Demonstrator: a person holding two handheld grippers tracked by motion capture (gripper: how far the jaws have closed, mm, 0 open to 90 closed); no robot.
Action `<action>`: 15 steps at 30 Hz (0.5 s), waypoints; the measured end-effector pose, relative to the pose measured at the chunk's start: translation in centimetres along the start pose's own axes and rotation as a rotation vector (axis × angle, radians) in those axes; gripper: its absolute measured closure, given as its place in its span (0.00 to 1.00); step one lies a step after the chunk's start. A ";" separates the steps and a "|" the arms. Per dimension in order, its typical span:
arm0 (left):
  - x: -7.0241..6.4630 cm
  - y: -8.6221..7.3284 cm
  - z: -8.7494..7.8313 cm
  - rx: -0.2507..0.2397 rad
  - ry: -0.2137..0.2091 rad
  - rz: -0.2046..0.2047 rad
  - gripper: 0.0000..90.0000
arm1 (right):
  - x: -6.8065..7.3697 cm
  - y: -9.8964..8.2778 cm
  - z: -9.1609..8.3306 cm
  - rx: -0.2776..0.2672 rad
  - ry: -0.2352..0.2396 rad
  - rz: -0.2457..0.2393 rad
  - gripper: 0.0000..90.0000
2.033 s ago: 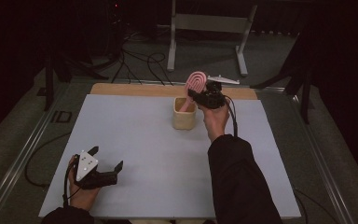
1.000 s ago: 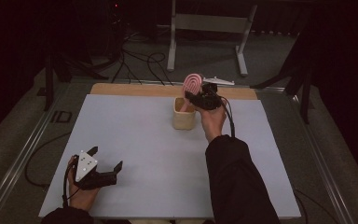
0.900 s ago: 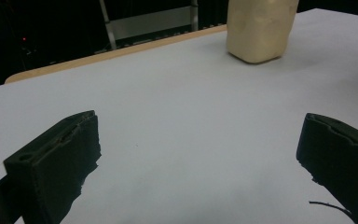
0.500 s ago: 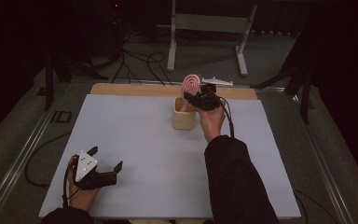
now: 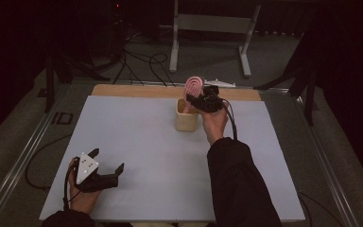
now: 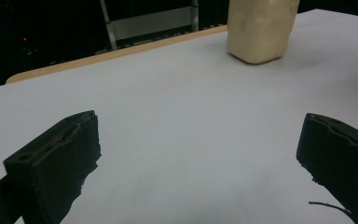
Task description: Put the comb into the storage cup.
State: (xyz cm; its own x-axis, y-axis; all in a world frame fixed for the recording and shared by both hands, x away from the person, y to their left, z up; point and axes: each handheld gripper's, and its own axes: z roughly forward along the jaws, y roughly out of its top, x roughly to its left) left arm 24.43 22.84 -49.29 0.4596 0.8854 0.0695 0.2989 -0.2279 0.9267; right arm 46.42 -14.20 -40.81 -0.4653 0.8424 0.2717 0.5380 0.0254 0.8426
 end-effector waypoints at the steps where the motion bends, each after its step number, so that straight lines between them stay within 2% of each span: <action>1: 0.0 0.0 0.0 0.000 0.000 0.000 0.00 | 0.0 0.0 0.0 0.000 0.000 0.001 0.69; 15: 0.0 0.0 0.0 -0.002 0.000 -0.003 0.00 | -0.1 -0.3 0.4 0.008 0.000 0.003 0.69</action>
State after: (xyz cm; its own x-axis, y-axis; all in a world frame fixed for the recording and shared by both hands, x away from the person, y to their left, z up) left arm 24.44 22.84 -49.29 0.4585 0.8862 0.0674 0.2984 -0.2249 0.9276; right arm 46.57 -14.09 -41.22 -0.4636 0.8424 0.2745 0.5448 0.0267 0.8382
